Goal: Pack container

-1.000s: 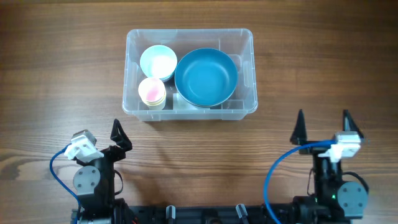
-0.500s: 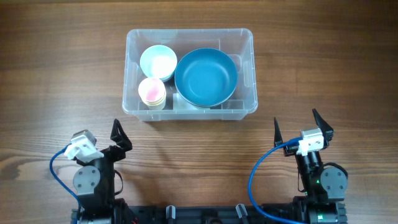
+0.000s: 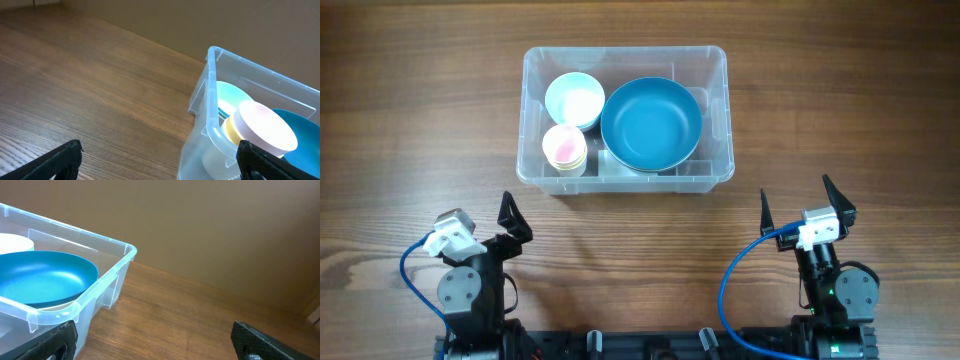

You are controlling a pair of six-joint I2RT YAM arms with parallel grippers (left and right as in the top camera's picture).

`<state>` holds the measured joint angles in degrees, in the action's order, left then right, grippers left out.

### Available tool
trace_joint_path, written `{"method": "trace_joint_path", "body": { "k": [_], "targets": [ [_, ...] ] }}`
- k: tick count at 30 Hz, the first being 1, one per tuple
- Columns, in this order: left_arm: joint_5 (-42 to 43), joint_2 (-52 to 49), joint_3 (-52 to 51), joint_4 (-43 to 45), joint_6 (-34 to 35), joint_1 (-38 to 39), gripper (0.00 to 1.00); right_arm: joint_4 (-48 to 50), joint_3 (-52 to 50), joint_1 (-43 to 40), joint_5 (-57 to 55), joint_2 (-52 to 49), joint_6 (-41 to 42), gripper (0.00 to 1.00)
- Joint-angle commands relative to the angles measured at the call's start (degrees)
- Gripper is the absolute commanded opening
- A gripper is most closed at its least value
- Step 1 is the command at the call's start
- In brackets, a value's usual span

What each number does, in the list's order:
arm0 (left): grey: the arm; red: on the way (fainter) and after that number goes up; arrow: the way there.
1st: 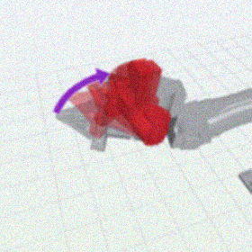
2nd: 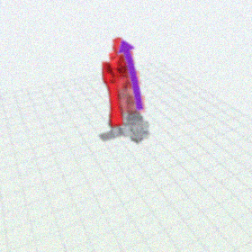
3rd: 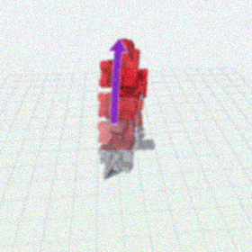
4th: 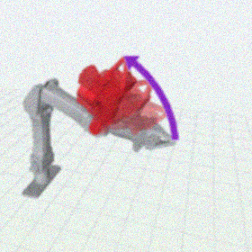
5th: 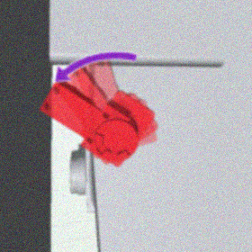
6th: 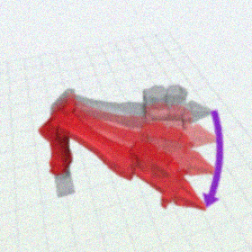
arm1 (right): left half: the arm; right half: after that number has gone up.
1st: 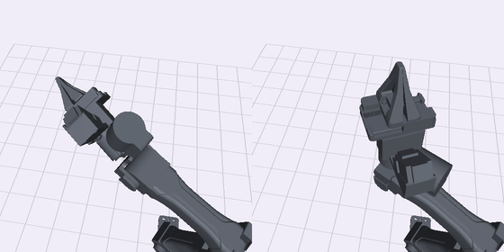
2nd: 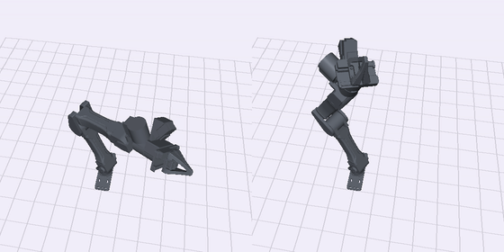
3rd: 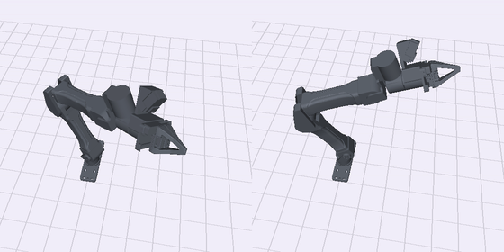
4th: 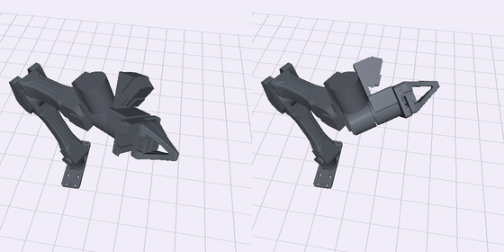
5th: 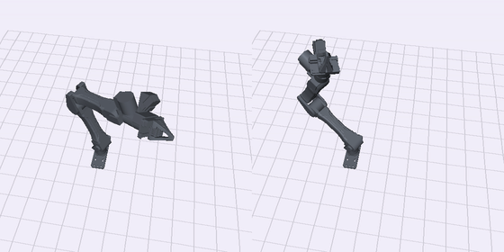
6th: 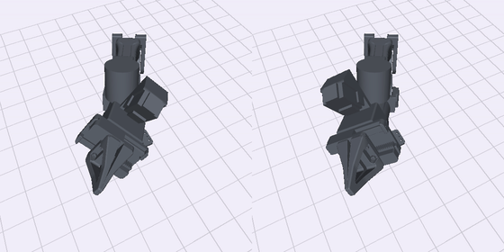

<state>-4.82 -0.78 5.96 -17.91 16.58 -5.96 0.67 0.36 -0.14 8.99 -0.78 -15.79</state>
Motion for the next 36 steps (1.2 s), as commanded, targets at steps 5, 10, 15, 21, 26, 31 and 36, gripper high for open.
{"method": "trace_joint_path", "body": {
  "k": [5,10,15,21,26,31,36],
  "targets": [
    [-0.59,0.57,-0.39,0.33,-1.16,0.09,1.00,0.13,-0.07,0.28,0.98,0.57,-0.70,1.00],
    [-0.59,0.57,-0.39,0.33,-1.16,0.09,1.00,0.13,-0.07,0.28,0.98,0.57,-0.70,1.00],
    [-0.59,0.57,-0.39,0.33,-1.16,0.09,1.00,0.13,-0.07,0.28,0.98,0.57,-0.70,0.99],
    [-0.59,0.57,-0.39,0.33,-1.16,0.09,1.00,0.13,-0.07,0.28,0.98,0.57,-0.70,1.00],
    [-0.59,0.57,-0.39,0.33,-1.16,0.09,1.00,0.13,-0.07,0.28,0.98,0.57,-0.70,1.00],
    [-0.59,0.57,-0.39,0.33,-1.16,0.11,1.00,0.11,-0.07,0.28,0.98,0.57,-0.70,1.00],
    [-0.59,0.57,-0.39,0.33,-1.16,3.41,1.00,0.11,-0.07,0.28,0.98,0.28,-0.68,1.00]
  ]
}}
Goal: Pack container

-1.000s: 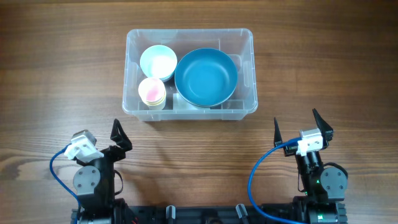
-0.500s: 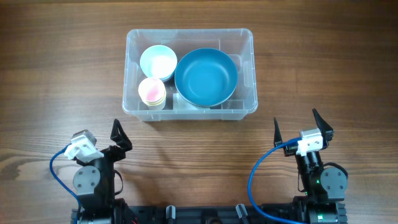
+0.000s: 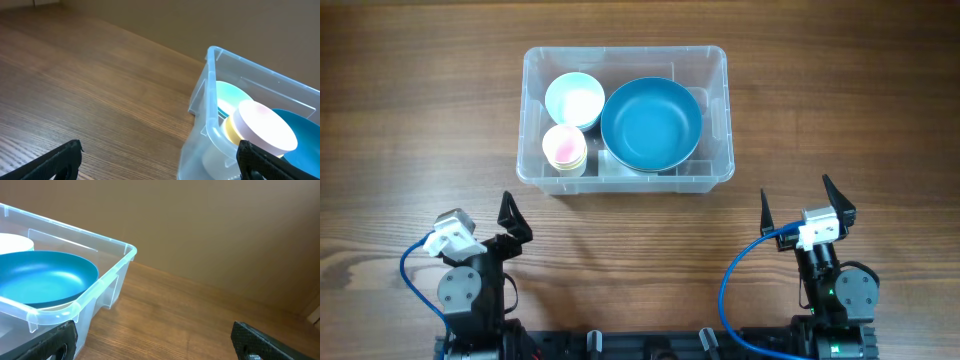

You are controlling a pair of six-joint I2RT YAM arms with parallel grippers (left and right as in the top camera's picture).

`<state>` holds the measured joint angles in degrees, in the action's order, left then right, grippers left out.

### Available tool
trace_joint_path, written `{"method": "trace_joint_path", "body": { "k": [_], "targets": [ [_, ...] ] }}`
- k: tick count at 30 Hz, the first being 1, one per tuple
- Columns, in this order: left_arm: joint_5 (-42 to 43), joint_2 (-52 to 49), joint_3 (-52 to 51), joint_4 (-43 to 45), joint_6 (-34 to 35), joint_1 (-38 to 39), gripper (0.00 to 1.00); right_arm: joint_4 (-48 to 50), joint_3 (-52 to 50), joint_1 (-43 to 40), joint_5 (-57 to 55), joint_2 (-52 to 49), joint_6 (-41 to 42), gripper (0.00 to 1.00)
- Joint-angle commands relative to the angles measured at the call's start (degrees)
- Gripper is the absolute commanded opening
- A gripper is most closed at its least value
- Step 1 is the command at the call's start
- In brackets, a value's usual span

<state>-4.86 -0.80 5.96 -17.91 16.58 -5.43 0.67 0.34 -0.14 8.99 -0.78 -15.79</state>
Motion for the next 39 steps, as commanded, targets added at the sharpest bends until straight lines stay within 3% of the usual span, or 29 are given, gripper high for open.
{"method": "trace_joint_path", "body": {
  "k": [1,4,39],
  "targets": [
    [-0.55,0.59,-0.39,0.33,-1.16,4.81,1.00,0.13,-0.04,0.28,0.98,0.24,-0.70,1.00],
    [-0.55,0.59,-0.39,0.33,-1.16,7.63,1.00,0.13,-0.04,0.28,0.98,0.24,-0.68,1.00],
    [-0.55,0.59,-0.39,0.33,-1.16,7.41,1.00,0.13,-0.04,0.28,0.98,0.24,-0.70,1.00]
  ]
}}
